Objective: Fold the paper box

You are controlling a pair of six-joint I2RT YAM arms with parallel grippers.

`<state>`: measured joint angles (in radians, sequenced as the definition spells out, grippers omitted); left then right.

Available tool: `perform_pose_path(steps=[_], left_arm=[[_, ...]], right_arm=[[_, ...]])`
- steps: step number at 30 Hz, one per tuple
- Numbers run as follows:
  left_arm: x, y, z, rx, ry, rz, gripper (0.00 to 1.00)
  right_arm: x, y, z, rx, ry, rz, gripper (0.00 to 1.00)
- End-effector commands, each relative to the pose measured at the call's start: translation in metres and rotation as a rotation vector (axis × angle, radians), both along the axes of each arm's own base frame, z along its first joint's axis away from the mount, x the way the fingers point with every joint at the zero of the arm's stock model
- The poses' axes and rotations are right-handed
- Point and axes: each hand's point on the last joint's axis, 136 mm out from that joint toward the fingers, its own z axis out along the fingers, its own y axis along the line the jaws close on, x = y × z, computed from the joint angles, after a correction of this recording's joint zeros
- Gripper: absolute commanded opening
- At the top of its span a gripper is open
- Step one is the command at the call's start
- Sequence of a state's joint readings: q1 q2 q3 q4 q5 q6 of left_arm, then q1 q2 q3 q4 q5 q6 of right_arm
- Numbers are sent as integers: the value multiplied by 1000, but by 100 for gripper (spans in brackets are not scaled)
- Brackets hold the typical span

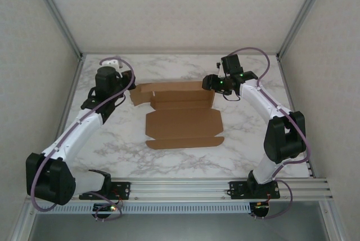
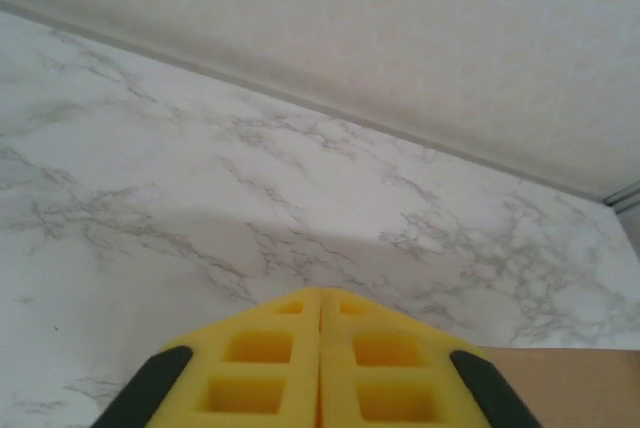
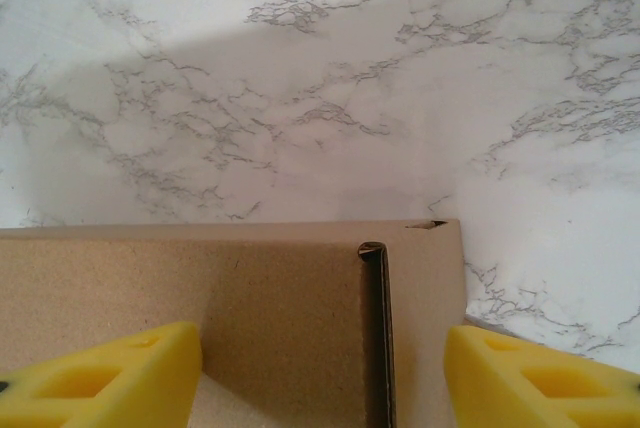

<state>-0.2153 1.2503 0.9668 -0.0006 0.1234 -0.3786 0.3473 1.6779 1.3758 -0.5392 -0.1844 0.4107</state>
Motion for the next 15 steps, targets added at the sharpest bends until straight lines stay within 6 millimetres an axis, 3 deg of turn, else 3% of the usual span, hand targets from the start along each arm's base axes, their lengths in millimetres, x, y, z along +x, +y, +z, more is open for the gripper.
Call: perform_pose_path(steps=[1, 4, 8, 15], left_arm=[[-8, -16, -21, -24, 103, -72, 0], [-14, -34, -37, -105, 159, -152, 0], [-17, -40, -60, -138, 206, -172, 0], [-12, -62, -80, -170, 241, -216, 0]], right_arm=[[-3, -1, -14, -23, 48, 8, 65], [-3, -2, -14, -25, 48, 7, 65], [-3, -1, -14, -27, 50, 8, 65], [-4, -3, -14, -37, 53, 8, 65]])
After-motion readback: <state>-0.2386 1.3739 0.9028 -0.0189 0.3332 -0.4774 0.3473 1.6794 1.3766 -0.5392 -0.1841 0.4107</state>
